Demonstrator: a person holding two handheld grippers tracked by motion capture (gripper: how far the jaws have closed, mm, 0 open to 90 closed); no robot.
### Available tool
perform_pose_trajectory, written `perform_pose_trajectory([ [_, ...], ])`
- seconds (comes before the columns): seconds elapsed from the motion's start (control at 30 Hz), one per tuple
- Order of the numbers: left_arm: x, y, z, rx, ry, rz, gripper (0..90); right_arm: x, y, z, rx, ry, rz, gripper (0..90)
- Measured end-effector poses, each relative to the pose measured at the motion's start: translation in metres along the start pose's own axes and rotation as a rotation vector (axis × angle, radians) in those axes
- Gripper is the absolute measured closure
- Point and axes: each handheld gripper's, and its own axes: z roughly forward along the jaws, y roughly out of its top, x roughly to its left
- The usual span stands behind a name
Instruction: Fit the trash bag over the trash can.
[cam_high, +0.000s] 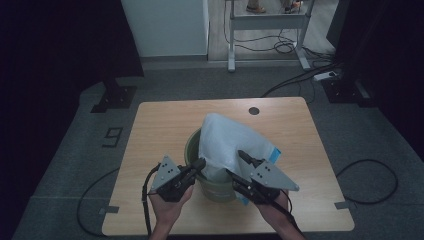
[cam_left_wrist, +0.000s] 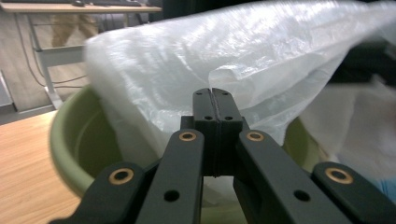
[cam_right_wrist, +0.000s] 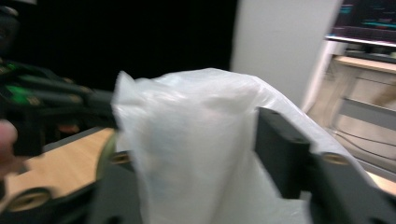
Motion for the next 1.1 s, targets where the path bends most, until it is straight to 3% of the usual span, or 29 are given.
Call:
perform_pose_trajectory([
  [0.13, 0.006, 0.001, -0.006, -0.011, 0.016, -0.018, 90.0, 0.004, -0.014, -0.014, 0.018, -0.046, 0.033, 33.0],
  [0.5, 0.012, 0.003, -0.012, -0.032, 0.037, -0.032, 90.0, 0.006, -0.049, -0.041, 0.068, -0.122, 0.022, 33.0],
  [0.63, 0.013, 0.002, -0.014, -0.035, 0.037, -0.035, 90.0, 0.000, -0.062, -0.043, 0.069, -0.170, 0.006, 46.4],
  [0.7, 0.013, 0.002, -0.014, -0.033, 0.038, -0.034, 90.0, -0.002, -0.066, -0.043, 0.077, -0.196, -0.031, 60.1],
  [0.87, 0.014, 0.001, -0.015, -0.033, 0.021, -0.038, 90.0, -0.017, -0.064, -0.045, 0.044, -0.247, -0.004, 87.0],
  [1.1, 0.016, -0.003, -0.022, -0.037, 0.009, -0.036, 90.0, -0.038, -0.027, -0.038, -0.055, -0.216, 0.041, 88.8],
])
